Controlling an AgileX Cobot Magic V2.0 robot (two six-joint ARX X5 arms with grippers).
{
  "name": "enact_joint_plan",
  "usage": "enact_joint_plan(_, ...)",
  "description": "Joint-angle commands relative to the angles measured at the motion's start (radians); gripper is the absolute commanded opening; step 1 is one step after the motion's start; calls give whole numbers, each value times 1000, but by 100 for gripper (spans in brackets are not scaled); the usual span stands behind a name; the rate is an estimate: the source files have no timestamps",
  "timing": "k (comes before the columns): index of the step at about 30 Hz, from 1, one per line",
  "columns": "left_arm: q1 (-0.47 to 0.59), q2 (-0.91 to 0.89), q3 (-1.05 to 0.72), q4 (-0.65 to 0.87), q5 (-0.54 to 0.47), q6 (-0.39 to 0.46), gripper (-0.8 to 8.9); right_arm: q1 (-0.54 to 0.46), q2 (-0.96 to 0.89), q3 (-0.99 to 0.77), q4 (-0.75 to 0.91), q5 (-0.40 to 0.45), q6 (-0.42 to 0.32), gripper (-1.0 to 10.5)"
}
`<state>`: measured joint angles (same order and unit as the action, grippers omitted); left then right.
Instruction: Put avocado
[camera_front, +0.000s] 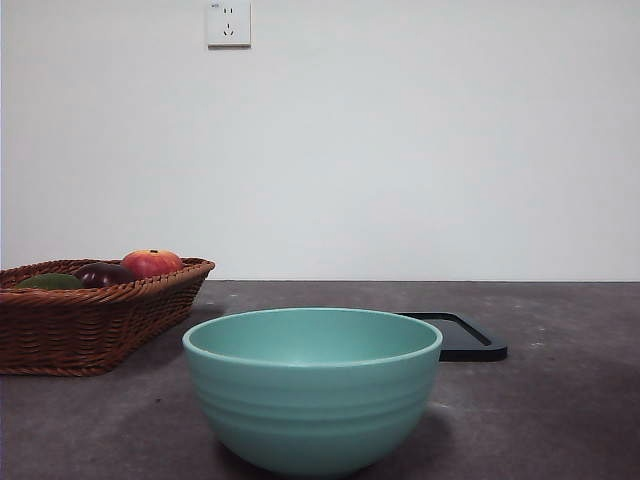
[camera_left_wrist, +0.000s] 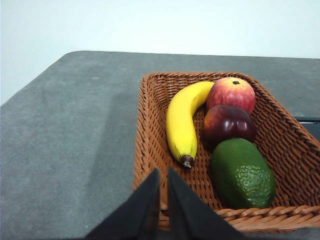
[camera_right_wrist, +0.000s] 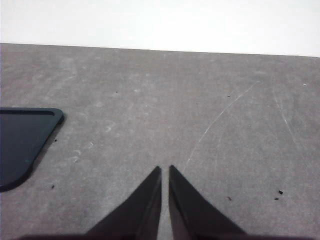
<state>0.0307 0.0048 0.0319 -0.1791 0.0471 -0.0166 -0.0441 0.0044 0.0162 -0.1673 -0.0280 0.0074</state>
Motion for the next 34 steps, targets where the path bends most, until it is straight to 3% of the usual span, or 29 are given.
enact_joint_plan(1,1,-2,-20,-7,-5,-3,24,2,-1,-5,12,2,11,21)
enact_joint_plan(6,1,-2,-20,-6,5,-3,15,2,-1,-5,17,1,28,22)
enact_joint_plan(11,1,-2,-10,-8,6,-6,15,2,-1,-3,25,-6,146,15)
enact_joint_plan(15,1,-1,48,-8,6,-101,15,3,0,16,24,-12,259,13)
enact_joint_plan(23,1,71,257,-23,8,-164,15,3,21,187,-45,-35,406,12)
enact_joint_plan(28,1,181,409,-98,39,-164,15,3,87,338,-143,-55,403,12)
enact_joint_plan(34,1,323,583,-150,126,-172,15,3,221,513,-274,-124,333,12)
